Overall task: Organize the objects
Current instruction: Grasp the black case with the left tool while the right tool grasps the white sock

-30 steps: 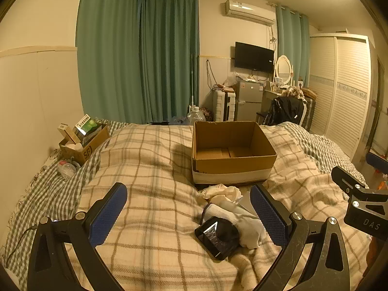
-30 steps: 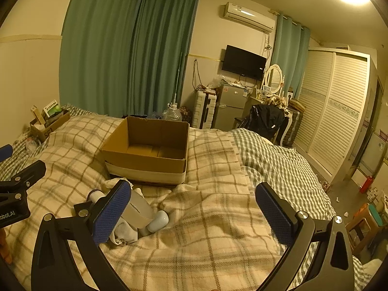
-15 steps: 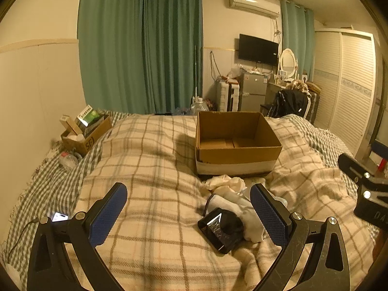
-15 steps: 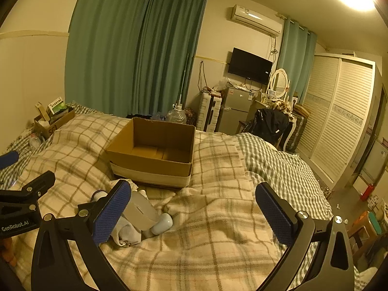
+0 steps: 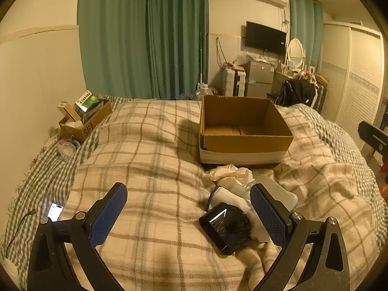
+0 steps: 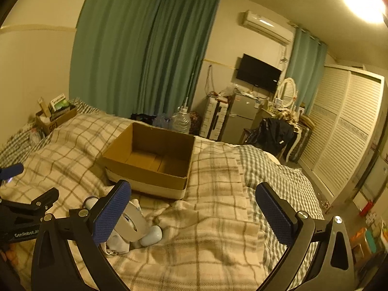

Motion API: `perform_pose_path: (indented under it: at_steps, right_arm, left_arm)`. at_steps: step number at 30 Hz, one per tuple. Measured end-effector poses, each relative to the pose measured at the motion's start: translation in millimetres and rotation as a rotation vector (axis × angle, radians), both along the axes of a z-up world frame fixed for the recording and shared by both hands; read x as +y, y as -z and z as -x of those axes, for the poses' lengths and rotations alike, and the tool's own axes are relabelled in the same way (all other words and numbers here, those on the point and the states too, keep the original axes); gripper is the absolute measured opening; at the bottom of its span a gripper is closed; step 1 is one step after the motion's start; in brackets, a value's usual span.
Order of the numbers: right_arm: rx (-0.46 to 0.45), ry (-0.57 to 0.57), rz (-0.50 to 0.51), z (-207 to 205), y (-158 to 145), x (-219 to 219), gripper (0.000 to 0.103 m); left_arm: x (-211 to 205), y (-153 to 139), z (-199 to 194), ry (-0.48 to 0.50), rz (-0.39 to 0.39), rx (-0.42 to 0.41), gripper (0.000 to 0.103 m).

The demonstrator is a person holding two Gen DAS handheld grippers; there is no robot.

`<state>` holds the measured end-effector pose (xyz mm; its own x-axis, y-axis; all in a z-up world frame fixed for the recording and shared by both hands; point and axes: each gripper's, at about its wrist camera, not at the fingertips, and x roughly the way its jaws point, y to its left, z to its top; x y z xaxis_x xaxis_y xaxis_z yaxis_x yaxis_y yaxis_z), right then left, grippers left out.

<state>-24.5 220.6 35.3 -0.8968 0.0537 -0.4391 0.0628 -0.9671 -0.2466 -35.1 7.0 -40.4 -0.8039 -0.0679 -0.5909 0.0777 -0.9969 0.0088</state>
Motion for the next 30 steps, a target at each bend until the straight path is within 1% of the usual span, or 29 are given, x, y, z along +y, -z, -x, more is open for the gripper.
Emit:
perform_pose_path:
  at_steps: [3,7,9,12,14,16,20,23,24,26,27,30]
  right_arm:
    - [-0.029,-0.021,-0.008,10.2,12.7,-2.0,0.103]
    - [-0.073,-0.027,-0.011,22.1,32.6,0.4,0.103]
    - [-0.098,-0.027,-0.008,26.8,44.4,3.5,0.103]
    - [-0.129,-0.022,-0.008,32.8,64.4,9.3,0.103]
    - [-0.155,-0.023,0.010,37.2,74.8,13.0,0.103]
    - [-0.181,-0.026,0.032,41.3,84.5,17.1,0.103]
    - [-0.209,-0.036,0.051,45.7,94.4,18.5,0.103]
    - [-0.219,-0.047,0.047,45.3,98.3,16.9,0.103]
    - [-0.221,-0.049,0.044,45.2,98.8,15.2,0.103]
    - [-0.224,-0.050,0.042,44.3,98.7,12.5,0.103]
    - [-0.225,-0.052,0.041,42.9,98.4,11.0,0.103]
    - [-0.232,-0.059,0.036,38.1,96.8,5.9,0.103]
  left_arm:
    - [2.1,5.5,5.7,0.008,-0.003,-0.018,0.103]
    - [3.0,18.2,13.9,0.011,-0.025,-0.064,0.103]
    - [4.9,27.4,17.9,0.019,-0.033,-0.096,0.103]
    - [9.8,45.7,26.1,0.048,-0.031,-0.167,0.103]
    - [14.3,59.6,33.8,0.065,-0.035,-0.225,0.103]
    - [18.3,69.2,38.3,0.084,-0.038,-0.257,0.103]
    - [30.6,90.3,52.5,0.133,-0.043,-0.337,0.102]
    - [38.0,98.2,58.7,0.152,-0.028,-0.350,0.102]
    - [38.3,99.6,60.1,0.157,-0.033,-0.353,0.102]
    - [38.4,99.8,59.0,0.175,-0.050,-0.356,0.091]
    - [37.9,99.3,57.2,0.186,-0.060,-0.356,0.077]
    - [35.4,95.4,51.2,0.196,-0.078,-0.352,0.078]
